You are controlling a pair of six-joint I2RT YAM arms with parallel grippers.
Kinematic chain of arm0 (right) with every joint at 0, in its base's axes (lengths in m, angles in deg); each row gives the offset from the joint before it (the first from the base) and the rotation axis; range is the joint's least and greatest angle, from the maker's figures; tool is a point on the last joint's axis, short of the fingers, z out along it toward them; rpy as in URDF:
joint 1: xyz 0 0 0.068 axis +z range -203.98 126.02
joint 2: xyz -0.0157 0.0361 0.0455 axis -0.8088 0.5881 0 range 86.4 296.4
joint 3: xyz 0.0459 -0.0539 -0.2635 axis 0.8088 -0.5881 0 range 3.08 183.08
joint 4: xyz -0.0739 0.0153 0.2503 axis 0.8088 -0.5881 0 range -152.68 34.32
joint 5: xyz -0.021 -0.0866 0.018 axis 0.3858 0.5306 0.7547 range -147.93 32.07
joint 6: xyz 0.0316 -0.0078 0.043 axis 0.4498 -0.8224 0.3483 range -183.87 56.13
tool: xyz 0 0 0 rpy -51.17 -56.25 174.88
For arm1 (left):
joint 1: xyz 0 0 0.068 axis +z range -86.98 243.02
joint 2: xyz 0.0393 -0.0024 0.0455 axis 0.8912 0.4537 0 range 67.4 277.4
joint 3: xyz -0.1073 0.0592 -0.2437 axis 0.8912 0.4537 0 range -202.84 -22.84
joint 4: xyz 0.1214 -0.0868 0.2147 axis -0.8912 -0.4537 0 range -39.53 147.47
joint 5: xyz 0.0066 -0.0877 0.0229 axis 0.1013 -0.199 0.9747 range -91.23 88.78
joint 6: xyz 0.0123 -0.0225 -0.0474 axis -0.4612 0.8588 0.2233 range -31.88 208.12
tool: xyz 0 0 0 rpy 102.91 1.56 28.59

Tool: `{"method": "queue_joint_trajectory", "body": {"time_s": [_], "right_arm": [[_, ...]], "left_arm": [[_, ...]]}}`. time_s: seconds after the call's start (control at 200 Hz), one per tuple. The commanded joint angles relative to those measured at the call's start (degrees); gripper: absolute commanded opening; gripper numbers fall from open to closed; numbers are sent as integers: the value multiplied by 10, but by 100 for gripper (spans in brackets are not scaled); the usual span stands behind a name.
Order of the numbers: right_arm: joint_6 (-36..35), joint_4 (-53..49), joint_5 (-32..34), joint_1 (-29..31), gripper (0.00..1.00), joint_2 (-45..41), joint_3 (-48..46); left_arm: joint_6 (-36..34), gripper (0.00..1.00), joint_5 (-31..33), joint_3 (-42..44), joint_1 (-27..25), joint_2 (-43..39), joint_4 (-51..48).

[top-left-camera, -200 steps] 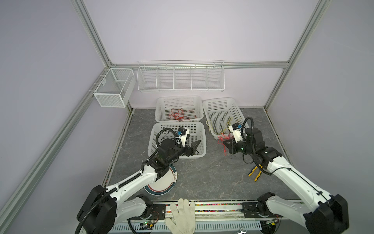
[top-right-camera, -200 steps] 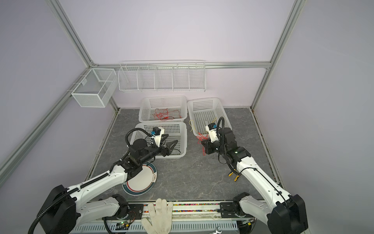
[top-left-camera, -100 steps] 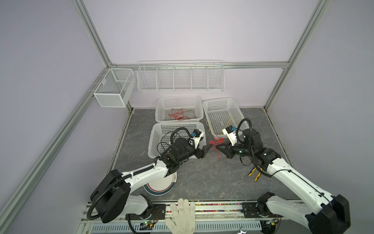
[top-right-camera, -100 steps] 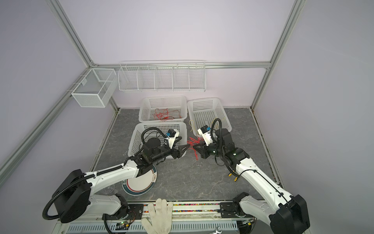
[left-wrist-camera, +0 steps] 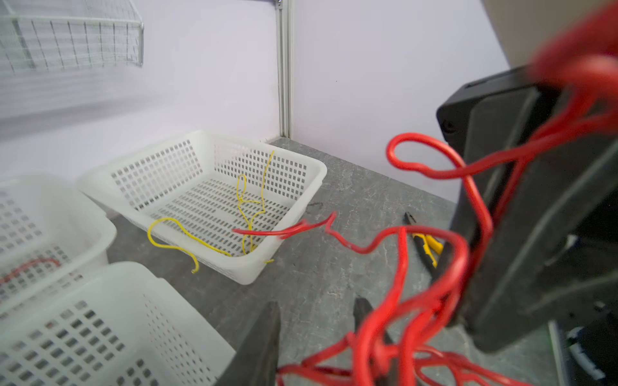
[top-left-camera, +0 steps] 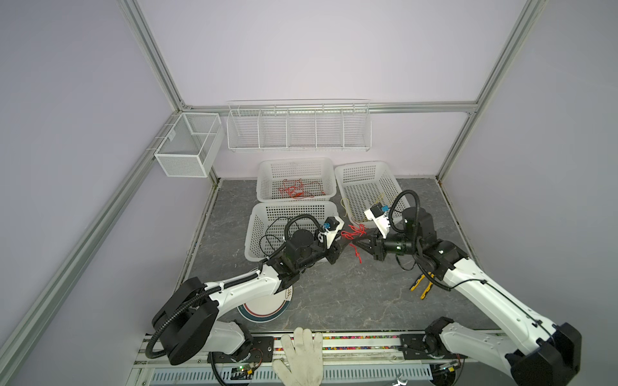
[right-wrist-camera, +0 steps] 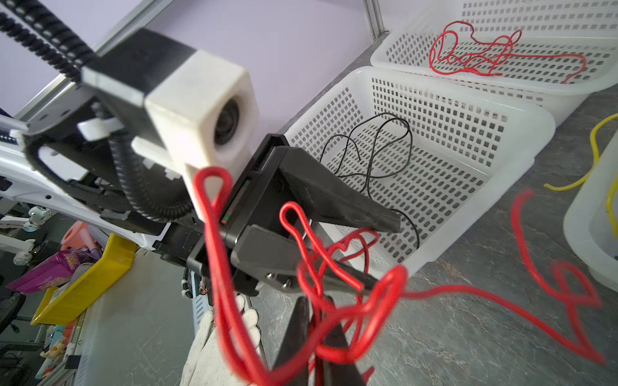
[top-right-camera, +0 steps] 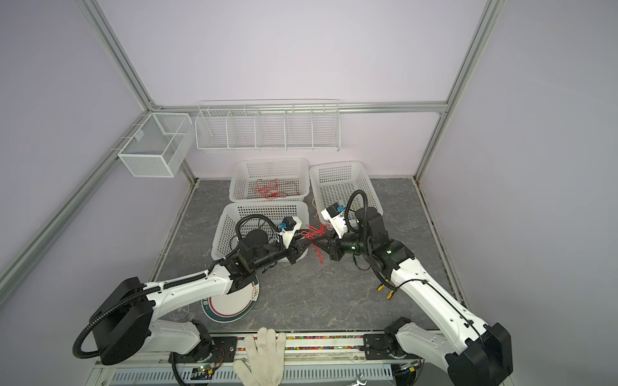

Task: Untangle the cables
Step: 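Pass the red wire from the right gripper to the left gripper, then carry the red wire into the farthest basket with the left gripper and release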

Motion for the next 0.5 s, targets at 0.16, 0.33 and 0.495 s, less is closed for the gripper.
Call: {"method": "queue_joint_trajectory", "body": {"time_s": [0.16,0.33,0.495], "right_arm": [[-13,15,-8,7,7,7,11],[-11,8,32,8,31,9,11],[-11,-3,147,8,48,0,3]], "left_arm": [[-11,0,-1,15,-4,-19,5],[-7,0,63,31,-3,-33,9],[-16,0,207,23,-3,-43,-22]]}}
